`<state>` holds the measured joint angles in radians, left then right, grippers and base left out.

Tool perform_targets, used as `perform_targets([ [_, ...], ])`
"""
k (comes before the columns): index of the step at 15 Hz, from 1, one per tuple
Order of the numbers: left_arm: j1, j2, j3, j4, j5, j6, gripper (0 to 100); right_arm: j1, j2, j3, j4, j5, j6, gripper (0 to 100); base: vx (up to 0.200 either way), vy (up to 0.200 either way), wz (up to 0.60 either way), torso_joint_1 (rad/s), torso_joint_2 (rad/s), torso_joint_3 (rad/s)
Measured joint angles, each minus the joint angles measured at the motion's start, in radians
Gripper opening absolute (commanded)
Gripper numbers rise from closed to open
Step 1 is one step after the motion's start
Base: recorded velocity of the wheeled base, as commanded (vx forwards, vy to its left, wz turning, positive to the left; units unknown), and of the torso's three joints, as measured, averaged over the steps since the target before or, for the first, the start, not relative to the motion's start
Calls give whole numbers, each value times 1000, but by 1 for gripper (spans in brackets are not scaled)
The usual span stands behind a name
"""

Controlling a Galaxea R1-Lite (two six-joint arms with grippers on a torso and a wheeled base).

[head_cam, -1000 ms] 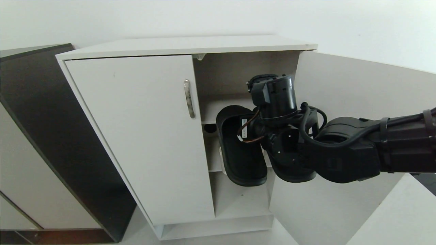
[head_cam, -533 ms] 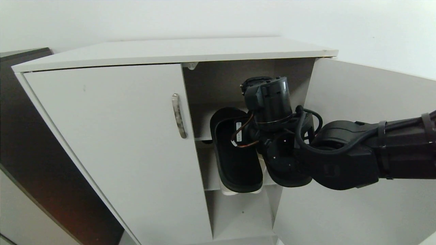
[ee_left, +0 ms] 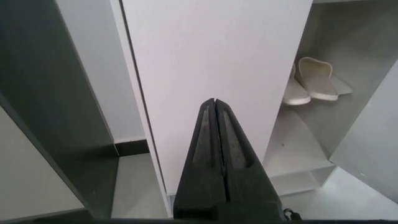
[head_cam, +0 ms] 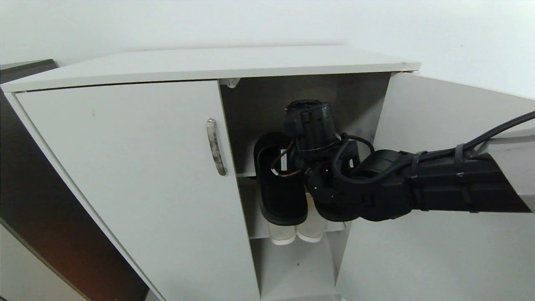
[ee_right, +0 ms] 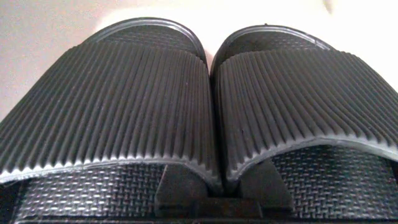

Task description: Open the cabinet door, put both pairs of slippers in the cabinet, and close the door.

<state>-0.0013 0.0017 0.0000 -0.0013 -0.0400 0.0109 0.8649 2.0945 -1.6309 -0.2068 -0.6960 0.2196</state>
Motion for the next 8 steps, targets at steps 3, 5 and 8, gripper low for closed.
perform_targets([
  [3,0,0,0,0,1,0,0,-24,56,-101,70,3,-4,0,0,0,0,0,0,0],
  [5,0,0,0,0,0,0,0,-30,74,-126,77,3,-2,0,200,0,0,2,5,-2],
  [8,0,0,0,0,0,0,0,-29,82,-135,81,3,-2,0,67,0,0,-6,1,2],
])
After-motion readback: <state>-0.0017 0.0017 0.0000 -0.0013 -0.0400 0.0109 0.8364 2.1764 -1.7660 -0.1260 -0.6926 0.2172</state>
